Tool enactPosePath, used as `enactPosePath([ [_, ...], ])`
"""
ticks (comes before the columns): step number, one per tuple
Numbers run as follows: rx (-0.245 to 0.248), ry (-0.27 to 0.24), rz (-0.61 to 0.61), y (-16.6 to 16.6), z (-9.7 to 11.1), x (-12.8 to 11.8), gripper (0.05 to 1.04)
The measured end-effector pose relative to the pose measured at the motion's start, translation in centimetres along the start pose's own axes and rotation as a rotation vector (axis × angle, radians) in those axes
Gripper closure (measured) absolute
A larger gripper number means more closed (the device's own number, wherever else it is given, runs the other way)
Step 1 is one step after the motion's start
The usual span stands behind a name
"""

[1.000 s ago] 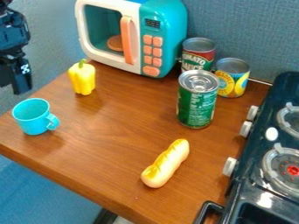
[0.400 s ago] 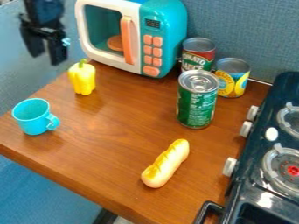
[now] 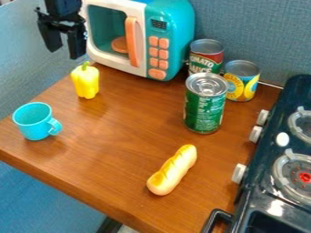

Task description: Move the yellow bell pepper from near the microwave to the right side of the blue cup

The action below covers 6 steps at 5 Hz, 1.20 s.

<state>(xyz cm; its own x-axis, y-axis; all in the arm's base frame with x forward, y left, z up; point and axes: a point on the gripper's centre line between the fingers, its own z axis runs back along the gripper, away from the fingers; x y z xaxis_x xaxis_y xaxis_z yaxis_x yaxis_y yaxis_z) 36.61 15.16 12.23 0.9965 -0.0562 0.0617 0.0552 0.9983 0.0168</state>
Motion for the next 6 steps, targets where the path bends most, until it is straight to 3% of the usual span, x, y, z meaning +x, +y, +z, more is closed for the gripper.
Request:
enactPosePath([
  [3,0.033,0.068,0.015,0.0,-1.8,1.0,0.083],
  [6,0.054,0.098,-0.013,-0.6,-3.2,2.6,0.083],
])
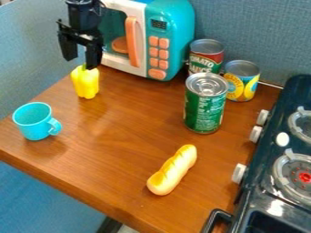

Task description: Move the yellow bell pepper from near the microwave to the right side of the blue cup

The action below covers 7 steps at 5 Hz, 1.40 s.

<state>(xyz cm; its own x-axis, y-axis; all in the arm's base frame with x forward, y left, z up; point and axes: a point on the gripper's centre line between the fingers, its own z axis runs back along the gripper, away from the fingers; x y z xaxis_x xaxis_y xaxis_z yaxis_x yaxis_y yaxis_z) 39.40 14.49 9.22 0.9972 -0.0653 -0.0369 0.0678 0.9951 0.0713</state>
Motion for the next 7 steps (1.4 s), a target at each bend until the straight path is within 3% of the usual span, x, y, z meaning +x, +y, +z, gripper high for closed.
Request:
enactPosePath([
  [2,0.023,0.033,-0.012,-0.04,-0.96,0.78,0.138],
  [4,0.018,0.043,-0.011,-0.03,-1.13,0.9,0.71],
  [5,0.02,0.035,-0.012,0.03,-0.83,1.06,0.897],
  [6,0.011,0.047,-0.015,0.03,-0.84,0.82,0.97],
  [7,-0.004,0.045,-0.04,-0.22,-0.85,0.82,0.981],
])
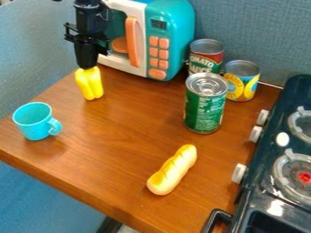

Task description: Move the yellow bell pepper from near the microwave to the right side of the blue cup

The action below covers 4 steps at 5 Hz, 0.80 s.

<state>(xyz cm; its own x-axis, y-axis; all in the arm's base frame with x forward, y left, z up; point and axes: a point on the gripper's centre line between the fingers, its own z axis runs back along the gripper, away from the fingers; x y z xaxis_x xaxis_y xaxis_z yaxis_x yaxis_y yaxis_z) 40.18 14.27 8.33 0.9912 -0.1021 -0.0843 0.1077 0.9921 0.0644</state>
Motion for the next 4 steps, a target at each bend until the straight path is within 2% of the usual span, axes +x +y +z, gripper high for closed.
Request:
enactPosePath([
  [2,-0.024,-0.074,-0.126,-2.0,5.6,-3.7,0.981],
  [4,-0.119,0.019,-0.301,-5.2,3.6,-7.7,0.981],
])
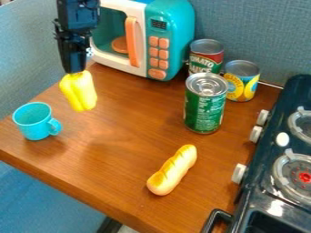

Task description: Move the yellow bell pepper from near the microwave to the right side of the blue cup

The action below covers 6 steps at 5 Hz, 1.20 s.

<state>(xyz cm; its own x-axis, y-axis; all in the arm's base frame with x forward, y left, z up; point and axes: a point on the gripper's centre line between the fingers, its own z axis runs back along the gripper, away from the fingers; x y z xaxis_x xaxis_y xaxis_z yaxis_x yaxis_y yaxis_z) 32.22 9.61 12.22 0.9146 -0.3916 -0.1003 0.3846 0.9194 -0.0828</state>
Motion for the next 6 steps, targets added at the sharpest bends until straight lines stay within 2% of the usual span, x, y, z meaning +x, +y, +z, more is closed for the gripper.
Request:
enactPosePath([
  [1,-0.032,0.004,-0.106,-2.0,-0.9,-0.1,0.981],
  [2,-0.05,0.019,-0.161,-3.0,-1.7,-0.8,0.981],
  [3,-0.053,0.027,-0.237,-4.0,-2.2,-0.4,0.981],
  [4,-0.016,0.047,-0.274,-3.7,-2.8,-0.6,0.981],
  [6,0.109,0.144,-0.338,-3.6,-4.8,-0.6,0.981],
])
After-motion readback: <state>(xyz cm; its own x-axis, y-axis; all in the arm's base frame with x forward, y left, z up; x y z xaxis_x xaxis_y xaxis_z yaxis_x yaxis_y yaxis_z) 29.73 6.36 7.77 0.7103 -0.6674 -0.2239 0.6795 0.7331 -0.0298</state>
